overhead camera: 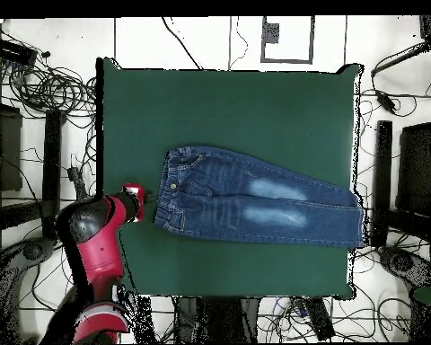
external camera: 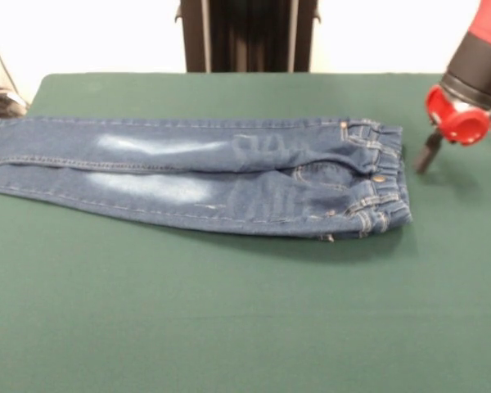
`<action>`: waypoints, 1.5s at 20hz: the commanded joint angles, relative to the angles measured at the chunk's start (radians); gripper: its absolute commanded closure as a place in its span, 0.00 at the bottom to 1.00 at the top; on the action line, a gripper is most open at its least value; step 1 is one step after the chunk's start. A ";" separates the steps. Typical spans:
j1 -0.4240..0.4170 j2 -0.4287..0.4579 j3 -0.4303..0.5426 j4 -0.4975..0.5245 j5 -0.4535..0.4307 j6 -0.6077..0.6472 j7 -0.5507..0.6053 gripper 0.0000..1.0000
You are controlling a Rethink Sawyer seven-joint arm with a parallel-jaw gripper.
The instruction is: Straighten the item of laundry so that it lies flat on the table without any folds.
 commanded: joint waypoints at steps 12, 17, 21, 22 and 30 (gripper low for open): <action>-0.091 -0.052 0.239 0.065 0.101 -0.168 -0.557 1.00; -0.093 -0.047 0.224 0.062 0.057 -0.178 -0.569 0.00; -0.087 -0.049 0.232 0.057 0.081 -0.228 -0.579 0.00; -0.087 -0.051 0.236 0.057 0.086 -0.235 -0.584 0.00; -0.103 -0.022 0.159 0.067 -0.022 -0.226 -0.567 0.00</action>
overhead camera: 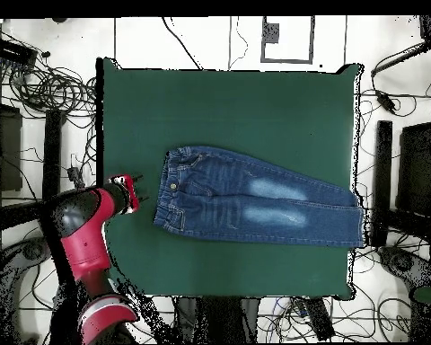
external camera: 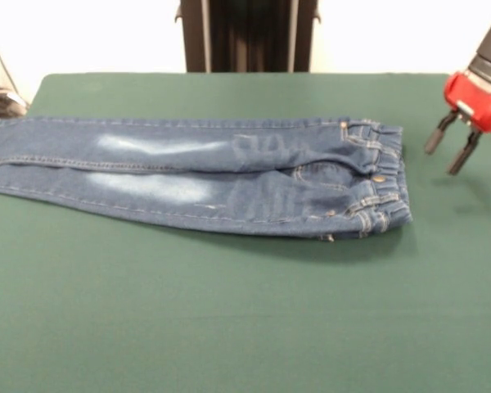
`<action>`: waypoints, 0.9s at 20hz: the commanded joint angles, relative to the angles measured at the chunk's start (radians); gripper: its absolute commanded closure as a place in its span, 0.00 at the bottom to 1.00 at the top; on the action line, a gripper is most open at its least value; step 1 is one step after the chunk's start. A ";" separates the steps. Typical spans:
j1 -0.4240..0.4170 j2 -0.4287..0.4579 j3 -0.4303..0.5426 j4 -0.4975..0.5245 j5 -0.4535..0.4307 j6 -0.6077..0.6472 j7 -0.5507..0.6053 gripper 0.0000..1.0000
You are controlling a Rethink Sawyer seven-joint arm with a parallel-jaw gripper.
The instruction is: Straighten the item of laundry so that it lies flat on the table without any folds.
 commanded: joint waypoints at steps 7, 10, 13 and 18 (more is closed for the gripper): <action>-0.030 0.036 -0.015 0.094 -0.045 -0.006 -0.260 0.00; -0.039 0.050 -0.051 0.107 -0.101 0.017 -0.235 0.00; -0.054 0.040 -0.078 0.123 -0.132 0.040 -0.248 0.00; -0.077 0.025 -0.100 0.137 -0.162 0.064 -0.282 0.00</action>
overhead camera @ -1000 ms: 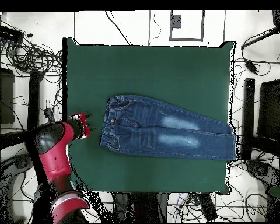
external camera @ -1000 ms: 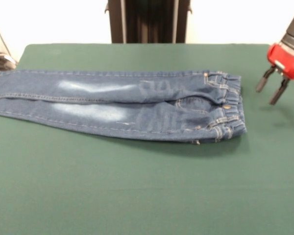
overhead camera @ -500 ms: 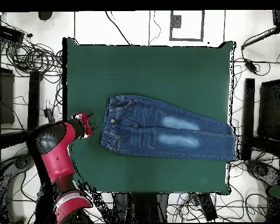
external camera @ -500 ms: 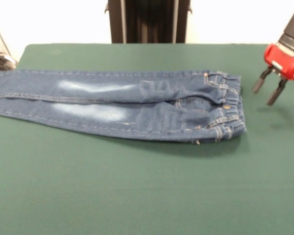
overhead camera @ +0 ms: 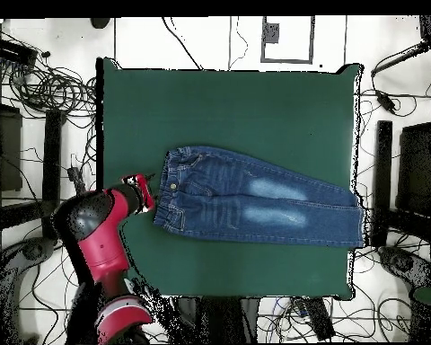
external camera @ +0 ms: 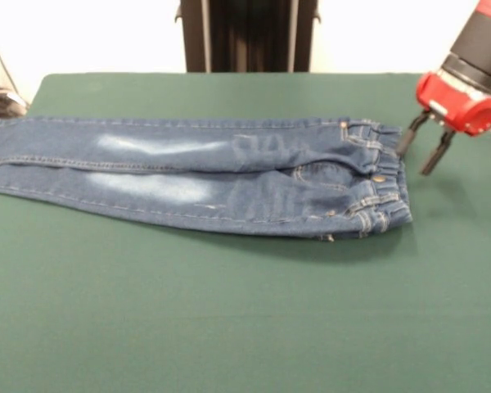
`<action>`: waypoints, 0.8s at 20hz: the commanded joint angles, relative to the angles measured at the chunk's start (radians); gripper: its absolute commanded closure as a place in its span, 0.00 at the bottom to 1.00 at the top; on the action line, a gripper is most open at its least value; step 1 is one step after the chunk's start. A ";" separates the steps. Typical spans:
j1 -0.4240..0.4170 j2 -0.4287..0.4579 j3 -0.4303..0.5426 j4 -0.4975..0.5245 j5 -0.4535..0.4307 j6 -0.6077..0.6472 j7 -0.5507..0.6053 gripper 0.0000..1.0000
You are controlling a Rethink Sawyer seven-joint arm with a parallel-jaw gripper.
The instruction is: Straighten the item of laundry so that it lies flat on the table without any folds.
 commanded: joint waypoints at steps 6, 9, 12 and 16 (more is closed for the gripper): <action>-0.069 0.130 -0.085 0.052 -0.179 0.108 -0.173 0.00; -0.069 0.191 -0.097 0.025 -0.215 0.107 -0.130 0.00; -0.070 0.197 -0.096 0.026 -0.187 0.101 -0.157 0.00; -0.088 0.253 -0.109 0.003 -0.226 0.126 -0.136 0.00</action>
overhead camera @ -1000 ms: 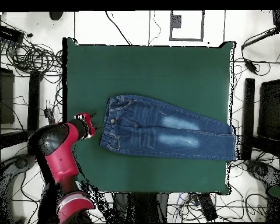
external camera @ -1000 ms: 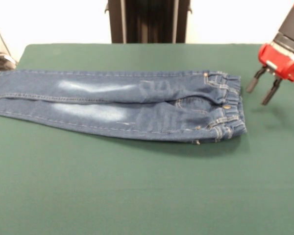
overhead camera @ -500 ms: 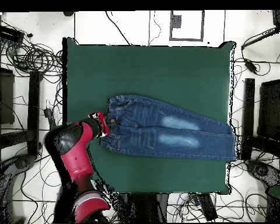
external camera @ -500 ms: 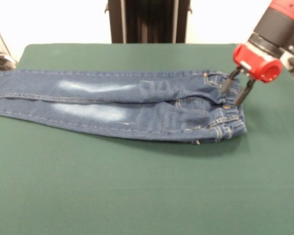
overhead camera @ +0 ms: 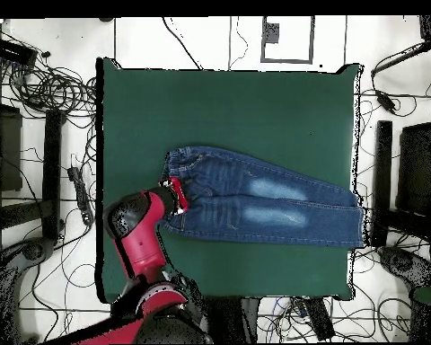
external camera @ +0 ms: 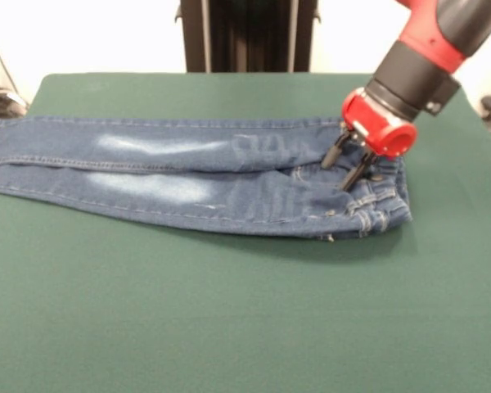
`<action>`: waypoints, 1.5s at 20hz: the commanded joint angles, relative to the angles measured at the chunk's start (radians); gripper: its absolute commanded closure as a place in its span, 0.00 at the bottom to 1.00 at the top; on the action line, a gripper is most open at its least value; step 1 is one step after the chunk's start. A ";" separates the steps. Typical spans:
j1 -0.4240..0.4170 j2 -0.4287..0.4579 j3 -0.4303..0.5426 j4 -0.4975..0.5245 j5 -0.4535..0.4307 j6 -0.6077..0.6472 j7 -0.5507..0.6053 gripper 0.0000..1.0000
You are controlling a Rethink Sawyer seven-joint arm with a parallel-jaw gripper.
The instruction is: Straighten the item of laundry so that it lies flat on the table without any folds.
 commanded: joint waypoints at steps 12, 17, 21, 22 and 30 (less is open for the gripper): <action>-0.074 0.263 0.094 -0.057 0.005 0.240 -0.171 0.00; -0.081 0.270 0.098 -0.067 -0.056 0.296 -0.120 1.00; -0.068 0.260 0.120 -0.065 -0.026 0.278 -0.098 1.00; -0.068 0.251 0.123 -0.055 -0.022 0.282 -0.092 1.00; -0.055 0.169 0.195 0.007 0.124 0.236 -0.153 1.00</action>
